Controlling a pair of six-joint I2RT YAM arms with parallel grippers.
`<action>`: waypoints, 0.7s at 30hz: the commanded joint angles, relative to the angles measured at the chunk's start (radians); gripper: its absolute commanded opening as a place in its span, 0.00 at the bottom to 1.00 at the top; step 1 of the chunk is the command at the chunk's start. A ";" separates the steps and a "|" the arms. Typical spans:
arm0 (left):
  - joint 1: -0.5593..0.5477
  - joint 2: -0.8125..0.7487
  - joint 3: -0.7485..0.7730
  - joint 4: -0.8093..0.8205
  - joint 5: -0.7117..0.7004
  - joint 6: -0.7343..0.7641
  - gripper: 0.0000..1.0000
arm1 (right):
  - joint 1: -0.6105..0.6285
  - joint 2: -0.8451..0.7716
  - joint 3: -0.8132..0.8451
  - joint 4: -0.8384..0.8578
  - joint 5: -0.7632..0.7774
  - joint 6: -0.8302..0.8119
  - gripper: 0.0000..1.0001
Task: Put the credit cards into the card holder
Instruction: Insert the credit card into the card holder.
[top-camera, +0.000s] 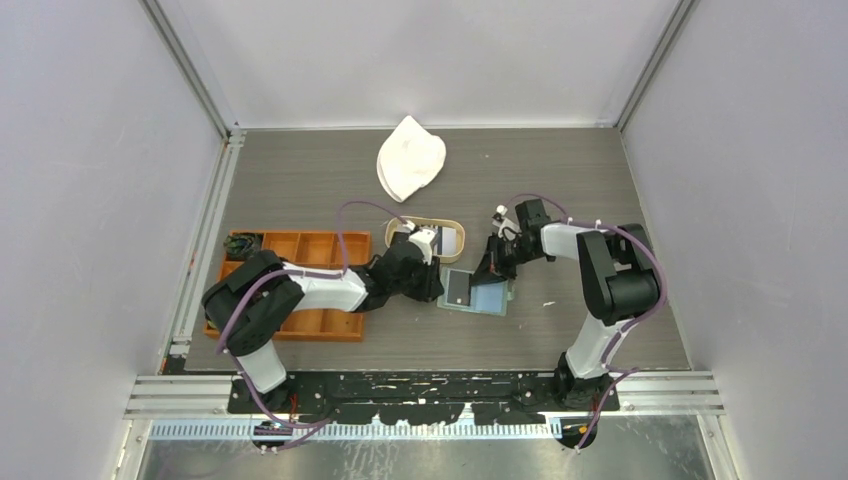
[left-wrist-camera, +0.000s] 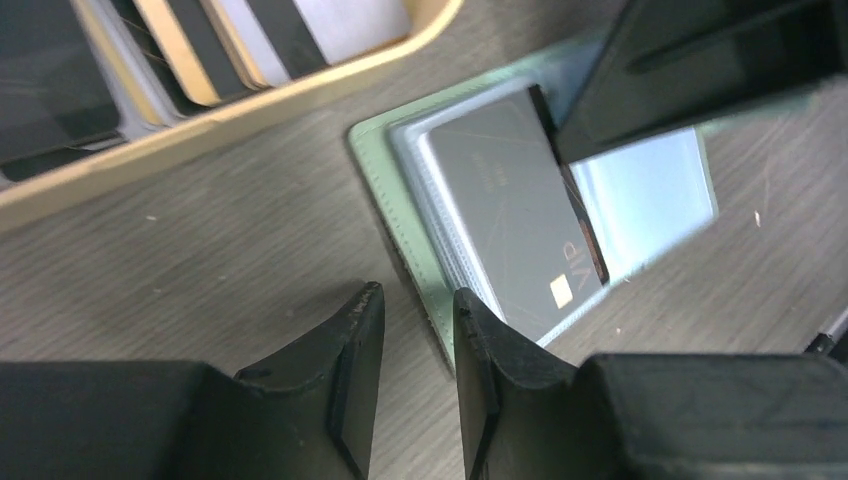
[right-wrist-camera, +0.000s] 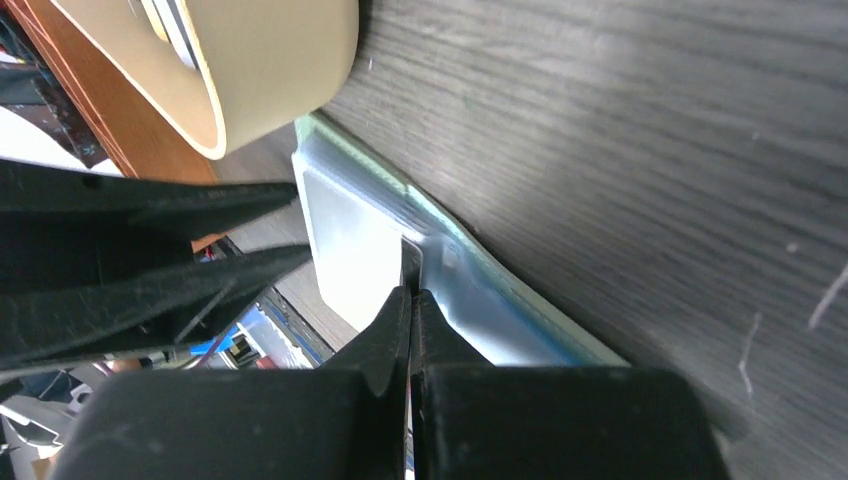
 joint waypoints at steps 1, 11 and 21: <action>-0.040 0.006 -0.020 0.044 0.047 -0.035 0.33 | 0.009 0.033 0.057 0.026 -0.028 0.021 0.01; -0.051 -0.222 -0.134 0.027 -0.052 -0.072 0.35 | -0.027 -0.148 0.136 -0.226 -0.117 -0.295 0.02; -0.048 -0.557 -0.281 0.151 -0.041 -0.029 0.57 | -0.022 -0.566 0.051 -0.107 -0.051 -0.704 0.22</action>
